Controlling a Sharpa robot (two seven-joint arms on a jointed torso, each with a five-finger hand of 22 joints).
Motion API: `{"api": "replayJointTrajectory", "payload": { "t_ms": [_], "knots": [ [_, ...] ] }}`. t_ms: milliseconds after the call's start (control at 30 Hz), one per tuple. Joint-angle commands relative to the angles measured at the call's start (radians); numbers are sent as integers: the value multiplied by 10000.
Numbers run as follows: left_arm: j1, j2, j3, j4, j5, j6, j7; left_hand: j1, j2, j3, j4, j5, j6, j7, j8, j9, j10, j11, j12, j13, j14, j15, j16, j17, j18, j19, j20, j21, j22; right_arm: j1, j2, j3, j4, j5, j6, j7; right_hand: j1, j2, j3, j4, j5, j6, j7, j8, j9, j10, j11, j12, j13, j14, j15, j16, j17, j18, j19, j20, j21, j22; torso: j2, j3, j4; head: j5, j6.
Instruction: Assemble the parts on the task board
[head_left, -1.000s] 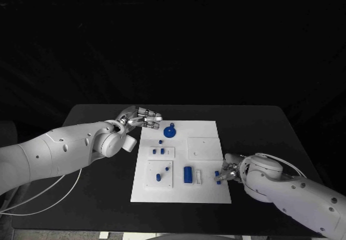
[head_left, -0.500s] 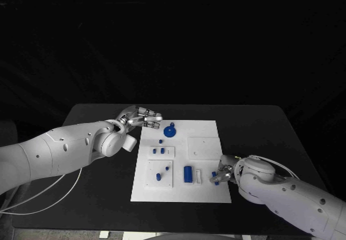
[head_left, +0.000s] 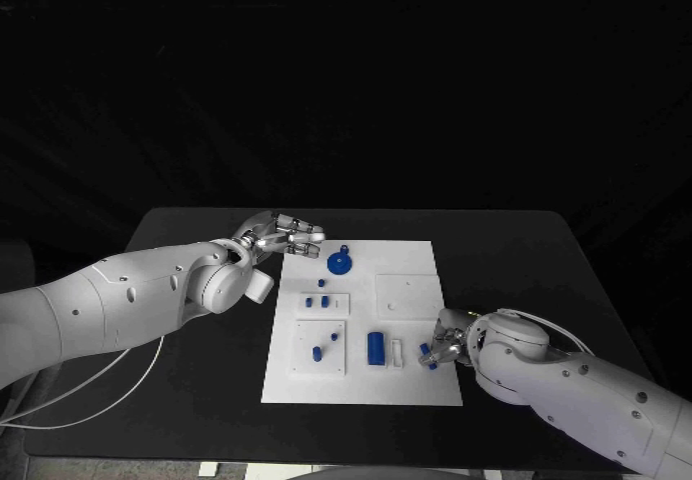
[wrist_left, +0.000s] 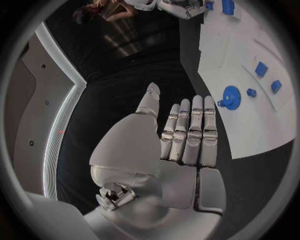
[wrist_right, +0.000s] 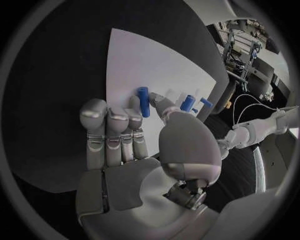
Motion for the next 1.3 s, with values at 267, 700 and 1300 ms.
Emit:
{"api": "replayJointTrajectory", "payload": {
  "t_ms": [267,700,1300],
  "knots": [
    [5,-18,6,41,-33,162,17,-46,21,18,61,-4,-47,-37,34,14,54,8,-16,10,74,4,-38,22,-100,-3,-46,63,-13,-265,-112,-208,-362,1876,-528,-319,-511,85,3491,-2332,2247,-810,447,-74,-8027,-59,-39,5,-48,-14,-6,-28,47,130,205,5,269,1001,6,10,-4,37,-3],
    [5,-35,5,52,-50,165,5,-46,21,18,61,-4,-47,-37,34,14,54,8,-16,10,74,4,-38,22,-100,-3,-46,63,-13,-261,-286,-162,279,3176,-1634,-47,-736,173,2978,-2351,2627,-639,395,-74,-8020,-8,-98,41,-34,1,-70,-53,94,130,146,-48,456,966,3,0,6,50,-1],
    [5,-36,5,64,-78,201,-13,-46,21,18,61,-4,-47,-37,34,14,54,8,-16,10,74,4,-38,22,-100,-3,-46,63,-13,-261,-105,-87,845,3557,-2076,151,-720,162,2766,-2352,2692,-618,387,-73,-8020,-13,-105,12,-39,0,-86,-117,61,128,165,-64,352,956,9,4,12,92,25]
  ]
}}
